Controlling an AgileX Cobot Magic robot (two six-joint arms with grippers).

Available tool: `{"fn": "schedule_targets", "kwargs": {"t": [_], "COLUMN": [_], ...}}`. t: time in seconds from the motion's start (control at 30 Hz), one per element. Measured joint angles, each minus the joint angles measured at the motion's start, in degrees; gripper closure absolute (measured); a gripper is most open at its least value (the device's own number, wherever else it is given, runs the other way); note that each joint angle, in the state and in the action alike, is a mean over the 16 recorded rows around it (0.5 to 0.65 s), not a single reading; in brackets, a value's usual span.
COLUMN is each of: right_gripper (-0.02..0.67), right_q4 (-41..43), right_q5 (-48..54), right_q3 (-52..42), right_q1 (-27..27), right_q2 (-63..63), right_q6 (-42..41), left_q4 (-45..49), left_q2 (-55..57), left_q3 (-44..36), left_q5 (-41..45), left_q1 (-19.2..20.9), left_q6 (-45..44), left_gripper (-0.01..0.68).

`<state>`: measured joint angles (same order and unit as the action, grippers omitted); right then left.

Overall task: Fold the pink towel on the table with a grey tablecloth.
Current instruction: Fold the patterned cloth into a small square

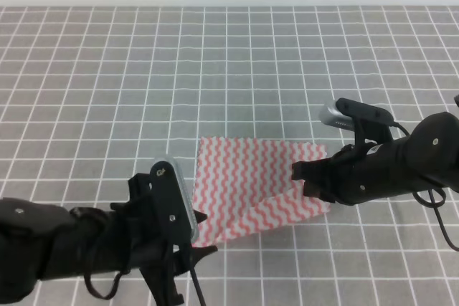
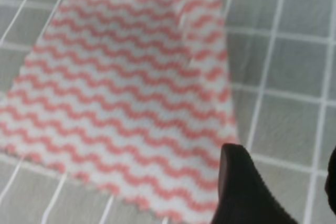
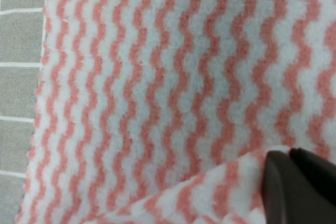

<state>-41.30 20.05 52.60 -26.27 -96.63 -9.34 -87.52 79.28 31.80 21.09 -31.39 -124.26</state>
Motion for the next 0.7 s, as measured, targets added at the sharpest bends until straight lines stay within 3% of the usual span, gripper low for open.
{"fn": "schedule_targets", "kwargs": {"t": [0.7], "right_gripper": [0.664], "right_q4": [-0.01], "right_q5": [-0.15], "right_q3": [0.00], "right_q1": [0.00], "right_q2": [0.00], "right_q6": [0.00], "left_q4": [-1.32], "left_q2": [8.78], "left_q3": [1.81], "left_q5": [-6.70], "left_q1": [0.00], "left_q6": [-8.91], "left_gripper": [0.341]}}
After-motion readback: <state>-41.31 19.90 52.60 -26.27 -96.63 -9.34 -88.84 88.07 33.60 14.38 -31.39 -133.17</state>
